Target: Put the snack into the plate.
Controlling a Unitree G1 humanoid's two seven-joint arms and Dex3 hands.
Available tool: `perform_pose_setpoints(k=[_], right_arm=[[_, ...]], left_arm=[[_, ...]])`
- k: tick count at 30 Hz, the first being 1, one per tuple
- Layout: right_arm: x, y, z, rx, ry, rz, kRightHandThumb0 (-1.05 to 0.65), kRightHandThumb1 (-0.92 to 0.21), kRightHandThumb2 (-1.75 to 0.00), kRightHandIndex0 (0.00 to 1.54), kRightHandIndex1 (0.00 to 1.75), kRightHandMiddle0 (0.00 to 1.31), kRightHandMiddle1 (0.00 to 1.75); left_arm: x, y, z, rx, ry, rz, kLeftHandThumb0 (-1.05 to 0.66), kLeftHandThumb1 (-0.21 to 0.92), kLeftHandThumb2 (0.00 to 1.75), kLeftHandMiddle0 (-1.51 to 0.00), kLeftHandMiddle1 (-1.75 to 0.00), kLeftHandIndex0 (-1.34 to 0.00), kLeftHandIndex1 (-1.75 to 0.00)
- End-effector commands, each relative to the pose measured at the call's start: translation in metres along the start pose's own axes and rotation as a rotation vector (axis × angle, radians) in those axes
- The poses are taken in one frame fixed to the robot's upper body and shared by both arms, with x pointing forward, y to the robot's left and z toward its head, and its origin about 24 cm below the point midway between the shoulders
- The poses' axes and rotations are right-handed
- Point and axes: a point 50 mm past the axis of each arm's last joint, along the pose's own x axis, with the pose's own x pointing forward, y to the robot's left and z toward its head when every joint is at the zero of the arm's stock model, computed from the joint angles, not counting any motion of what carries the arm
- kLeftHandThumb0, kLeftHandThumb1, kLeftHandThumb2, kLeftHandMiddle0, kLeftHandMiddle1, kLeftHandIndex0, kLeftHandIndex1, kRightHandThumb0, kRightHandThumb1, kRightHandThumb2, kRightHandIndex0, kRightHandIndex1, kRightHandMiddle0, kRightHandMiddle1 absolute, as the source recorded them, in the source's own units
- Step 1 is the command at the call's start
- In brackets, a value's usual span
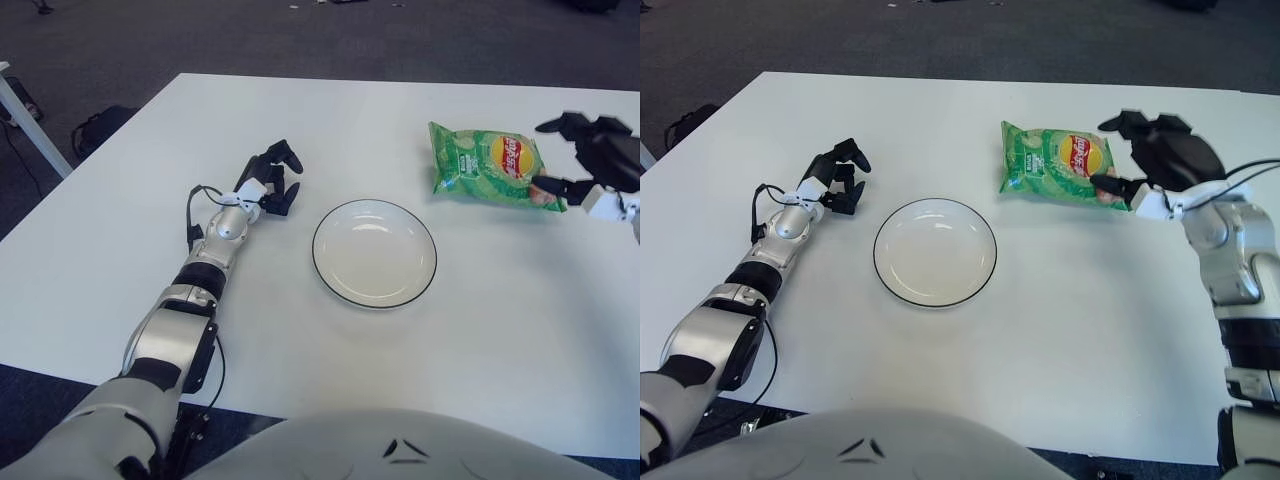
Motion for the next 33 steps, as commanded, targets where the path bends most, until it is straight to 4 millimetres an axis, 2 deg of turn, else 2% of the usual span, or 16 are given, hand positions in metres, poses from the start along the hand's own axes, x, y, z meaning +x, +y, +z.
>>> perform_pose_setpoints(k=[1, 7, 14, 18, 26, 33], right_arm=[[0.004, -0.006, 0.002, -0.003, -0.003, -0.039, -0.75, -0.91, -0.62, 0.07, 0.66, 0.00, 1.09], [0.018, -0.020, 0.012, -0.047, -0.041, -0.088, -0.73, -0.87, -0.57, 0.10, 0.68, 0.00, 1.11], [0.035, -0.022, 0.016, -0.080, -0.056, -0.083, -0.73, -0.84, -0.57, 0.10, 0.70, 0.00, 1.11], [0.052, -0.014, 0.016, -0.088, -0.080, -0.029, -0.77, -0.83, -0.57, 0.09, 0.72, 0.00, 1.09], [0.068, 0.010, 0.021, -0.107, -0.147, 0.077, -0.85, -0.86, -0.51, 0.05, 0.74, 0.00, 1.04], [0.076, 0.022, 0.029, -0.137, -0.217, 0.207, -0.89, -0.91, -0.49, 0.02, 0.76, 0.00, 0.97]], left_arm=[[-0.037, -0.025, -0.040, -0.014, 0.208, -0.088, -0.47, 0.34, 1.29, -1.12, -1.75, -0.59, -1.75], [-0.037, -0.025, -0.041, -0.028, 0.216, -0.088, -0.47, 0.34, 1.28, -1.11, -1.75, -0.59, -1.75], [-0.037, -0.027, -0.040, -0.034, 0.217, -0.088, -0.47, 0.35, 1.27, -1.09, -1.75, -0.58, -1.75], [-0.037, -0.028, -0.039, -0.033, 0.205, -0.086, -0.47, 0.35, 1.27, -1.09, -1.75, -0.58, -1.75], [-0.037, -0.030, -0.037, -0.023, 0.186, -0.087, -0.47, 0.35, 1.27, -1.12, -1.75, -0.58, -1.75], [-0.038, -0.029, -0.038, -0.030, 0.187, -0.084, -0.47, 0.35, 1.28, -1.13, -1.75, -0.58, -1.75]])
